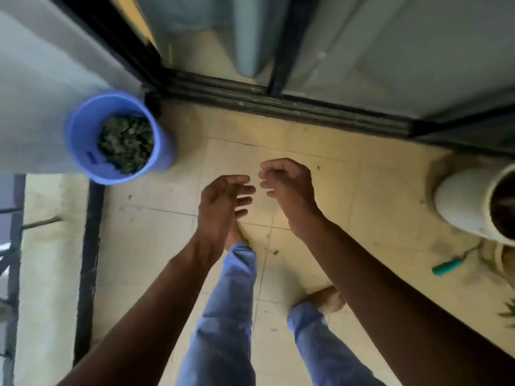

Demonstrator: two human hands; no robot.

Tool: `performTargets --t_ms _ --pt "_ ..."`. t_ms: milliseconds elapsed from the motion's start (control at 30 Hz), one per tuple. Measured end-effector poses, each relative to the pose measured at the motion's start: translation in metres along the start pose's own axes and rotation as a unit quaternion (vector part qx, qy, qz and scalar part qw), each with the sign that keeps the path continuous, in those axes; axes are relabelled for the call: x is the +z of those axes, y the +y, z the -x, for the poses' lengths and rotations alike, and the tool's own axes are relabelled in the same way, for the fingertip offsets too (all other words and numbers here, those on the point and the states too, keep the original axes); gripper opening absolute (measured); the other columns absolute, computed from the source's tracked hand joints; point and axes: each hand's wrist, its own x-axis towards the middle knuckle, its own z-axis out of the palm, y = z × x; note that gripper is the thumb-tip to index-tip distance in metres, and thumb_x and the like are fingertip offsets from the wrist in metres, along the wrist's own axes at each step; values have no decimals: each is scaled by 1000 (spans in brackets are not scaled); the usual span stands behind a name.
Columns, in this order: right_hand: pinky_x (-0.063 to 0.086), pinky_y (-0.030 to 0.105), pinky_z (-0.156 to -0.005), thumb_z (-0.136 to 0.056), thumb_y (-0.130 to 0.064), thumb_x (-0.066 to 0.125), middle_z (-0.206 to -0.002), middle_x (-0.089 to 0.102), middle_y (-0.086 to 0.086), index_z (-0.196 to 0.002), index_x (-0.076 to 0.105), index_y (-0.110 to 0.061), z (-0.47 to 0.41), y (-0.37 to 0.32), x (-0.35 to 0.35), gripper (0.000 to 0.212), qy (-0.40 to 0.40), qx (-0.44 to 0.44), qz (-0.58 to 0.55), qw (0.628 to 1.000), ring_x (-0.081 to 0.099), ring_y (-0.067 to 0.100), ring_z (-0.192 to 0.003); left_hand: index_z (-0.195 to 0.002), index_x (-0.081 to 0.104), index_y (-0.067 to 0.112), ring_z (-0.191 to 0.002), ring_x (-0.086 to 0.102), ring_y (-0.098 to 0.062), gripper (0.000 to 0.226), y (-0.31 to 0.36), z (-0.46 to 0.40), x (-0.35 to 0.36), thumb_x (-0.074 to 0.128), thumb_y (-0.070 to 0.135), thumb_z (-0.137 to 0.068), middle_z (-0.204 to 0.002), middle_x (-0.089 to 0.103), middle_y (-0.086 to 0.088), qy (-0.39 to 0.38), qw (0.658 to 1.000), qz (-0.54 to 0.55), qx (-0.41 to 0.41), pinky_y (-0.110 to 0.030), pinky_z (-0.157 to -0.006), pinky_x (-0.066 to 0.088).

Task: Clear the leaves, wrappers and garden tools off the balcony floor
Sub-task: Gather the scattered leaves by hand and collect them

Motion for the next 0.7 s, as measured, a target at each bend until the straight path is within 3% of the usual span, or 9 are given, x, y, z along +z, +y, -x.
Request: performTargets --t_ms 100,200,433,567,700 --pt "58 46 -86 -93 -3 60 -94 76 10 -101 74 -9 29 36 -76 17 82 6 -54 995 73 30 -87 -110 71 10 -88 70 -25 26 -24 33 68 46 11 -105 -105 77 -14 -62 994 -87 12 -32 -76 54" --pt "58 49 -86 -92 -2 61 -92 76 9 -98 74 -10 64 72 -152 16 151 -4 -111 982 72 30 -86 -108 73 17 -92 74 -23 26 -52 73 134 47 13 -105 -98 79 -5 -115 979 -166 41 -35 -81 57" --pt "57 54 -87 -86 -6 60 -88 75 1 -86 74 -22 145 161 -320 21 297 -20 -192 935 71 28 -88 -100 73 23 -94 75 -26 25 -124 167 283 50 15 -105 -94 79 0 -238 912 -329 67 -43 -85 58" --pt "59 43 -82 -85 -11 61 -84 74 -7 -88 74 -18 188 222 -398 15 364 -20 -217 905 70 18 -81 -106 73 17 -95 75 -27 20 -171 217 355 53 14 -104 -95 79 -1 -302 866 -387 90 -43 -86 59" --pt "52 22 -76 -88 -4 66 -86 74 -10 -90 75 -15 224 274 -454 15 437 -25 -229 869 68 6 -79 -104 73 22 -92 75 -23 23 -214 252 422 52 13 -103 -94 79 2 -358 823 -430 104 -37 -78 58"
